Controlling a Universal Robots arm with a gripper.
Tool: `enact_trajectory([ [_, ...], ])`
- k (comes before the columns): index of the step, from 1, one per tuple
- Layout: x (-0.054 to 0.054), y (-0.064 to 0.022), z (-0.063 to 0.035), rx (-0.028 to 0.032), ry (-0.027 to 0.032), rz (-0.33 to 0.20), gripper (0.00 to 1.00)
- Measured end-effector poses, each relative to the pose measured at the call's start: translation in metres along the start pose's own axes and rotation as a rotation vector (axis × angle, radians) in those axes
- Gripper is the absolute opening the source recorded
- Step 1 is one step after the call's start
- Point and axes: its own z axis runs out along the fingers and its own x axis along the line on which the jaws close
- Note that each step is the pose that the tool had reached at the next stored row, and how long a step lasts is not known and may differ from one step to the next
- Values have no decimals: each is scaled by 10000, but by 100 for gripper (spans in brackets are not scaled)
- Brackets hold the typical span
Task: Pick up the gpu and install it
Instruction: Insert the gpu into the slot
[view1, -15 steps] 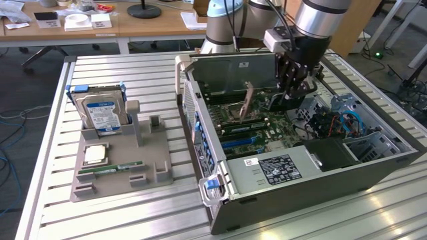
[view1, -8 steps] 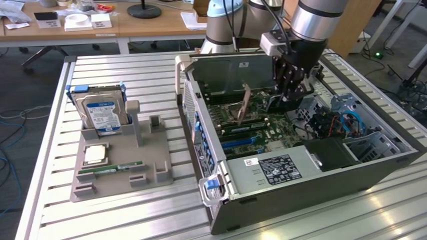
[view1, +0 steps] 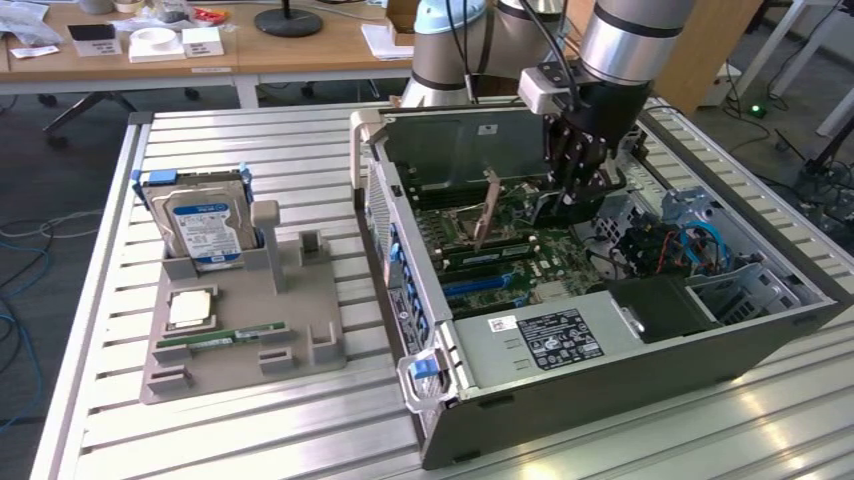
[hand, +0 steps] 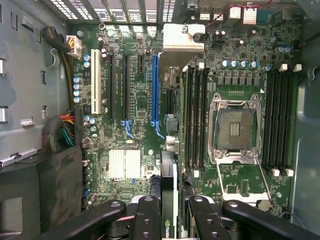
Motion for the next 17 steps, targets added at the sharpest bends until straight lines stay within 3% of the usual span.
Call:
enact_trajectory([
  [9,0,0,4,0,-2,1,26],
  [17,2,4,82,0,0,1,26],
])
